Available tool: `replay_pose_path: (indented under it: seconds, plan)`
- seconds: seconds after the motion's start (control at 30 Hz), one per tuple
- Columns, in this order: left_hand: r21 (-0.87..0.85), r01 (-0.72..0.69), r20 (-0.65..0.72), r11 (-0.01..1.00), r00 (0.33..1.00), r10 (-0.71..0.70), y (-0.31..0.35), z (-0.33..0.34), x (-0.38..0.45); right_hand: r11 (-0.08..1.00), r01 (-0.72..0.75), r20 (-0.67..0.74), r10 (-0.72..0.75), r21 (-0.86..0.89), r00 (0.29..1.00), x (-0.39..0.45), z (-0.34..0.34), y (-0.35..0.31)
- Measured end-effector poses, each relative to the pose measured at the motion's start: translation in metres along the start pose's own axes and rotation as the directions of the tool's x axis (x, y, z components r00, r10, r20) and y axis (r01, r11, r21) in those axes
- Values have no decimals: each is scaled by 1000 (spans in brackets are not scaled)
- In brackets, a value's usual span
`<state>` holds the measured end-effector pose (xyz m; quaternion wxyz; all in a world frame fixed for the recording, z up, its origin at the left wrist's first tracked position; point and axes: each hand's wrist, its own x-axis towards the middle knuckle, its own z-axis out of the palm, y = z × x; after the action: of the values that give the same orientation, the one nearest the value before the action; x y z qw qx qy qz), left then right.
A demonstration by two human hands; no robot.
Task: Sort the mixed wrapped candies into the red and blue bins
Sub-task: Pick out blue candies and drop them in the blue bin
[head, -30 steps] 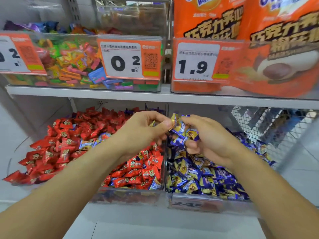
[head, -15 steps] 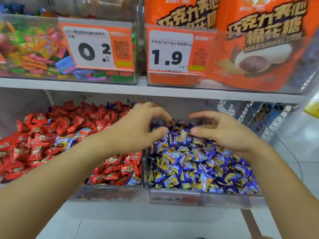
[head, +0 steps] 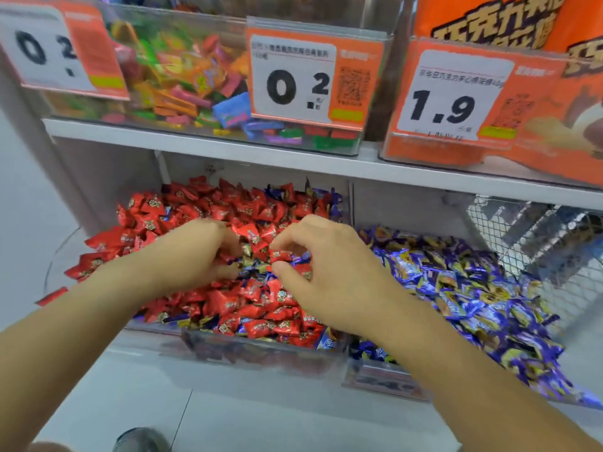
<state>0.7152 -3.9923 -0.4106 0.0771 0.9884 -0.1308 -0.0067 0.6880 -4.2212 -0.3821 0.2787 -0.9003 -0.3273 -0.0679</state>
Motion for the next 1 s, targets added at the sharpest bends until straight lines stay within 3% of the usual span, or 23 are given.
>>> replay_pose_path:
  seconds: [0.17, 0.43, 0.53, 0.67, 0.83, 1.0]
  plan:
    - [-74, 20, -106, 997, 994, -28, -18, -1, -3, 959, 18, 160, 28, -281, 987, 43, 39, 2]
    - [-189, -40, -133, 981, 991, 15, -18, -7, -10, 938, -16, 436, 176, -346, 882, 80, 59, 1]
    - [-173, -59, -167, 983, 986, 30, -15, -8, -9, 935, -12, 386, 158, -355, 909, 81, 67, -1]
    - [-196, -23, -191, 980, 982, -15, -9, -8, -9, 983, -90, 282, 134, -161, 950, 80, 46, 4]
    - [-541, 67, -197, 839, 959, -204, 10, -1, -4, 963, -182, 205, 222, -197, 953, 78, -1, 21]
    - [-339, -22, -14, 941, 1000, 18, 29, 18, 6, 959, -202, 202, 242, -201, 949, 68, -16, 32]
